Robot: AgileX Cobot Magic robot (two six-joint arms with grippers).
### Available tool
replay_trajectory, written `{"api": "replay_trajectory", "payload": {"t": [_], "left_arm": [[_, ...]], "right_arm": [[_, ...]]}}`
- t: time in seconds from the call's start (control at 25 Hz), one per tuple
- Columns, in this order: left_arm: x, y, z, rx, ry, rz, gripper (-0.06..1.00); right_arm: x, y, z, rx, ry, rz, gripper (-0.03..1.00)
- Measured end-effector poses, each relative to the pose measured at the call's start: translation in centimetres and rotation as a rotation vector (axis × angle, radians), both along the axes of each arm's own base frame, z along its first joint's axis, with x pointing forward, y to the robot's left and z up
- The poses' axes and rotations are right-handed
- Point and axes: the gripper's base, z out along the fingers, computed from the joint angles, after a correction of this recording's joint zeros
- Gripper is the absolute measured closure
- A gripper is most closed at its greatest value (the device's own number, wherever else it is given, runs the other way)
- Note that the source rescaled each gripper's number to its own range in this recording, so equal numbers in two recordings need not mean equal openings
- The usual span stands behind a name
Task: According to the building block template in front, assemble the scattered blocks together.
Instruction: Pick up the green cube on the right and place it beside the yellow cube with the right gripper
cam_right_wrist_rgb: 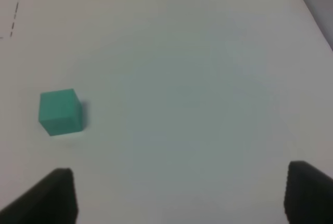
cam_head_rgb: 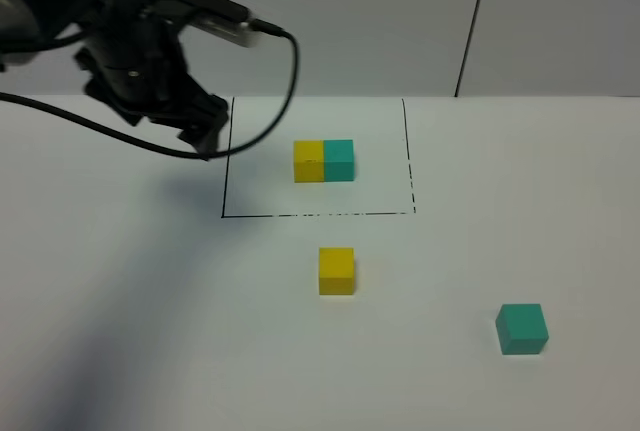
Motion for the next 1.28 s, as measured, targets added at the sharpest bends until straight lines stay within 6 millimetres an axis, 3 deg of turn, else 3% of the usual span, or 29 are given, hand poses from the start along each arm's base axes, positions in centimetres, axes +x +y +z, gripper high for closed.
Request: {"api": "replay_trajectory", "payload": {"t": [0.2,0.32,0.4,0.52,0.64,0.92,1.08,1.28], "left_arm": [[-3.8,8.6,2.8,-0.037,-0.010,0.221,0.06],[-7.6,12.5,4.6,-0.064,-0.080,0.335,0.07],[-10.7,13.9,6.0,-0.076,-0.153,0.400,0.07],[-16.5,13.9,8.6,-0.093,-0.268,0.440,0.08],[-22.0,13.3,9.8,-0.124,-0.353,0.473,0.09],[-33.4,12.3,9.7,-0.178,-0.574,0.531,0.10],[-36.9,11.9,7.2,-0.200,-0.605,0.552,0.11],[-39.4,11.4,3.5,-0.241,-0.627,0.543,0.13]], "right_arm": [[0.0,0.0,0.0,0.000,0.000,0.000,0.34],[0.0,0.0,0.0,0.000,0.000,0.000,0.34],[0.0,0.0,0.0,0.000,0.000,0.000,0.34],[0.0,0.0,0.0,0.000,0.000,0.000,0.34],[0.0,0.0,0.0,0.000,0.000,0.000,0.34],[0.0,0.0,0.0,0.000,0.000,0.000,0.34],[0.0,0.0,0.0,0.000,0.000,0.000,0.34],[0.0,0.0,0.0,0.000,0.000,0.000,0.34]]}}
